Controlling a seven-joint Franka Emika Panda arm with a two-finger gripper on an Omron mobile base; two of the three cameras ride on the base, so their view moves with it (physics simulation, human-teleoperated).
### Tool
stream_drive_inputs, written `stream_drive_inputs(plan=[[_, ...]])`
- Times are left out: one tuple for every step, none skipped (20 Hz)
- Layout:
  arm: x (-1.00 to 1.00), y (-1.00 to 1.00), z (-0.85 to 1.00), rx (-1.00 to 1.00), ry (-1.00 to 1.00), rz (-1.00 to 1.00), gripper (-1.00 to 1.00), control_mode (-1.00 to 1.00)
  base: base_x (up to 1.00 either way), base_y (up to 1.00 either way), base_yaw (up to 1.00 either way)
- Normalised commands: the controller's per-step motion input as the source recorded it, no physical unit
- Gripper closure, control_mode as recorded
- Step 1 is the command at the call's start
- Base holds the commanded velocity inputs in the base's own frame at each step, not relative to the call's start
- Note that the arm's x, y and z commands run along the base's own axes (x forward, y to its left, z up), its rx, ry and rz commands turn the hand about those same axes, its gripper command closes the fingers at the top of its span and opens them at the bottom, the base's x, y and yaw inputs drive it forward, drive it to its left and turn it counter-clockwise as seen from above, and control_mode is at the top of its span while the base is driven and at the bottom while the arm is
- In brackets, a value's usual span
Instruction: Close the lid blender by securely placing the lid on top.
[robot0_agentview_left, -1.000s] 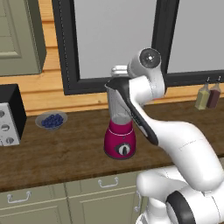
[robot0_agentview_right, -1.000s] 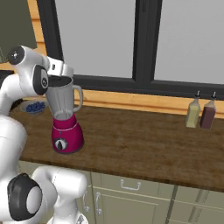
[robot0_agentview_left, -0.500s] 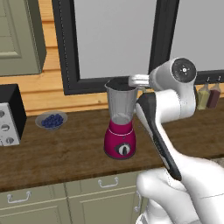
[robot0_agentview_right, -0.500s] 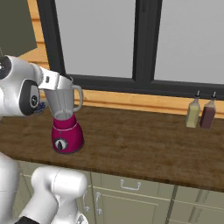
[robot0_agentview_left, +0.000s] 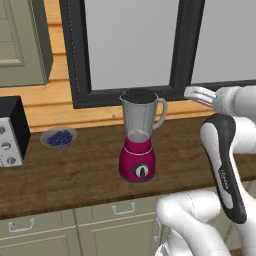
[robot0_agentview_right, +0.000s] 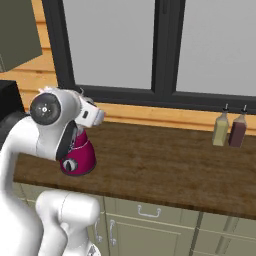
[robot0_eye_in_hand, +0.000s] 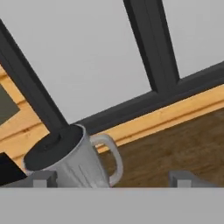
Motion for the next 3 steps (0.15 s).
stream_drive_inputs(plan=[[-0.2,-0.76,0.0,0.31,-0.07,0.0,-1.0,-1.0,0.0,0.0,0.0],[-0.24,-0.78,0.0,0.31,-0.07,0.01,-1.0,-1.0,0.0,0.0,0.0],[-0.25,-0.79,0.0,0.31,-0.07,0.01,-1.0,-1.0,0.0,0.0,0.0]])
